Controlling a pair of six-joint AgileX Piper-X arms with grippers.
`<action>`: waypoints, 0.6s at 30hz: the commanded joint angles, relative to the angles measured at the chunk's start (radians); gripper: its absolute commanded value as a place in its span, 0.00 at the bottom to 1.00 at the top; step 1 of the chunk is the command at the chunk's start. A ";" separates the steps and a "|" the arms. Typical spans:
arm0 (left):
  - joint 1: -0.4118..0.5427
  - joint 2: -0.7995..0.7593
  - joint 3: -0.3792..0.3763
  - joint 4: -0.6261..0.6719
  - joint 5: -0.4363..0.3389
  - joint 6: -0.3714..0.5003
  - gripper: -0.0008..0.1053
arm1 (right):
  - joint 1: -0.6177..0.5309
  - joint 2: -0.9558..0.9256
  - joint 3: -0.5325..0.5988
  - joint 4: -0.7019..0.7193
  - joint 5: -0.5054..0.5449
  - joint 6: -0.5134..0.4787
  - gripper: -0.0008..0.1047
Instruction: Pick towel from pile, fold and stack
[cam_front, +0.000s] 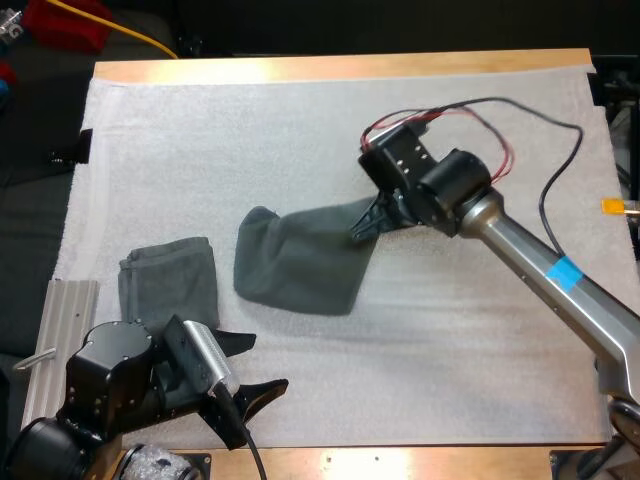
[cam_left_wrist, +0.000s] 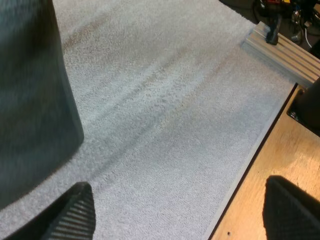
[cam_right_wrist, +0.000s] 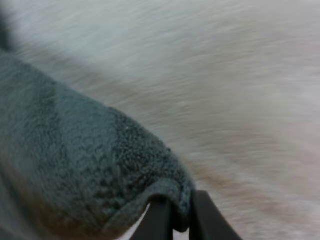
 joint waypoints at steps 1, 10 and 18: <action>-0.003 0.000 -0.002 0.004 0.011 -0.010 0.64 | -0.019 0.000 -0.007 -0.009 0.037 0.013 0.01; -0.003 0.000 -0.002 0.004 0.011 -0.010 0.64 | -0.149 0.044 -0.007 0.047 0.046 0.077 0.01; -0.003 0.000 -0.002 0.004 0.011 -0.010 0.64 | -0.217 0.048 -0.012 -0.013 0.046 0.071 0.01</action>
